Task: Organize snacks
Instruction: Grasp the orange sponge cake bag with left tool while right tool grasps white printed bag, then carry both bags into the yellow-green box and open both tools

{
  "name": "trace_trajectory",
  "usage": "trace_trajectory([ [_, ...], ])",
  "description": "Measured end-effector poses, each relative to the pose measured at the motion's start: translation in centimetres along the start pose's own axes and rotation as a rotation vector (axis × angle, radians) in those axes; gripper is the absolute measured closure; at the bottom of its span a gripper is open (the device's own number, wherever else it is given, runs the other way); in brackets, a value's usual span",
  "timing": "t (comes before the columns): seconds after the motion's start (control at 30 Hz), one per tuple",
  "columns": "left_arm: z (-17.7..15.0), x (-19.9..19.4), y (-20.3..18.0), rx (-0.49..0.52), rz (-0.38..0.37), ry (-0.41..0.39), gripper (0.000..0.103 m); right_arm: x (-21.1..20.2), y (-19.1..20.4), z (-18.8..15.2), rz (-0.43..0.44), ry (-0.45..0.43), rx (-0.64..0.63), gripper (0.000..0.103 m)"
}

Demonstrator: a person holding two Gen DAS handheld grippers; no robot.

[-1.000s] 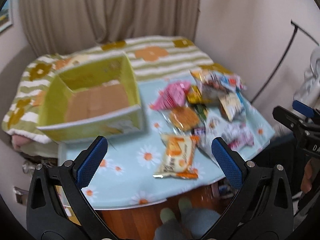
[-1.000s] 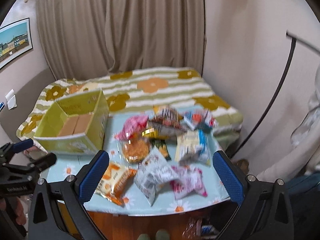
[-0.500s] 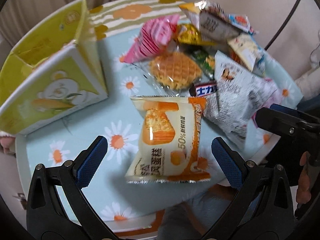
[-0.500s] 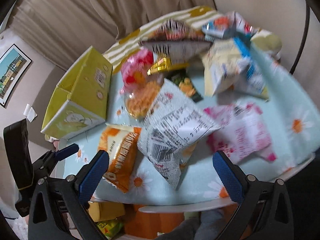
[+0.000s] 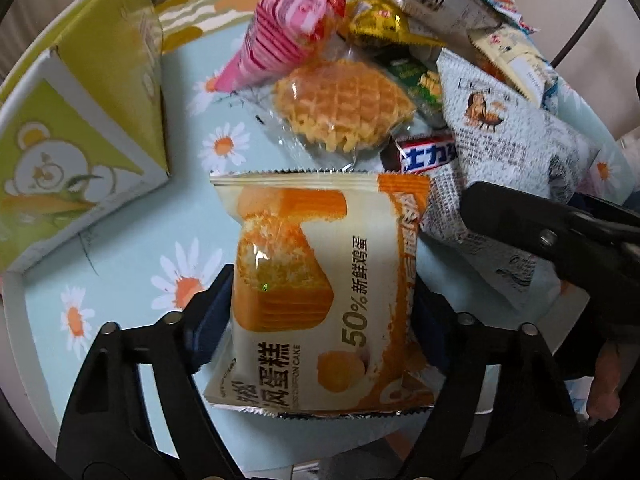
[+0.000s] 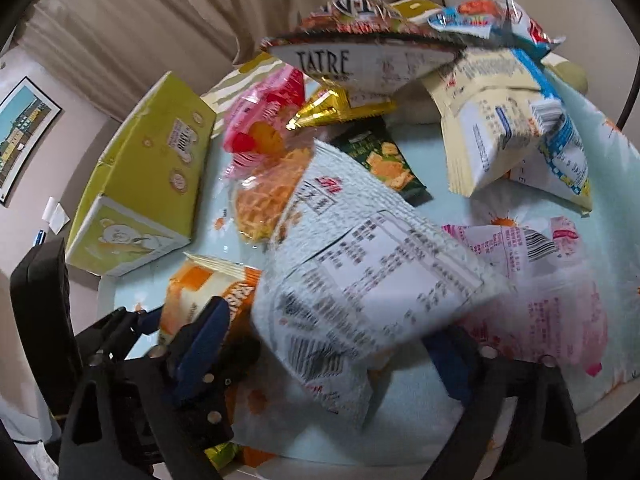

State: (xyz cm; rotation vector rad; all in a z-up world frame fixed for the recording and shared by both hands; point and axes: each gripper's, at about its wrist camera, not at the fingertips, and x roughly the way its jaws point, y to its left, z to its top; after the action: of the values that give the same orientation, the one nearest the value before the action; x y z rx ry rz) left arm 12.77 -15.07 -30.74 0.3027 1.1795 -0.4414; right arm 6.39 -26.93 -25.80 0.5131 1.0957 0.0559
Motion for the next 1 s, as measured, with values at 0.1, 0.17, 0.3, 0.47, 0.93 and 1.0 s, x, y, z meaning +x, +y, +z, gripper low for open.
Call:
trace_trajectory([
  [0.1,0.0,-0.1,0.2,-0.002,-0.005,-0.006,0.033,0.1,0.1,0.0,-0.005,0.000,0.001,0.024],
  [0.17,-0.3,-0.5,0.5,-0.012,-0.016,-0.013,0.037,0.0,0.2,-0.1,-0.013,-0.004,-0.001,0.025],
  [0.3,-0.6,-0.6,0.7,-0.015,0.000,-0.022,0.039,0.0,0.2,0.0,-0.006,-0.002,0.006,0.029],
  [0.47,-0.9,-1.2,0.8,-0.034,0.021,-0.015,0.039,0.3,1.6,0.1,-0.019,-0.005,-0.027,0.041],
  [0.93,0.7,-10.5,3.0,-0.144,0.102,-0.145,0.039,-6.7,4.1,4.2,0.021,-0.087,-0.151,0.045],
  [1.0,1.2,-12.9,3.9,-0.174,0.121,-0.189,0.039,-8.0,5.0,5.6,0.029,-0.106,-0.210,0.045],
])
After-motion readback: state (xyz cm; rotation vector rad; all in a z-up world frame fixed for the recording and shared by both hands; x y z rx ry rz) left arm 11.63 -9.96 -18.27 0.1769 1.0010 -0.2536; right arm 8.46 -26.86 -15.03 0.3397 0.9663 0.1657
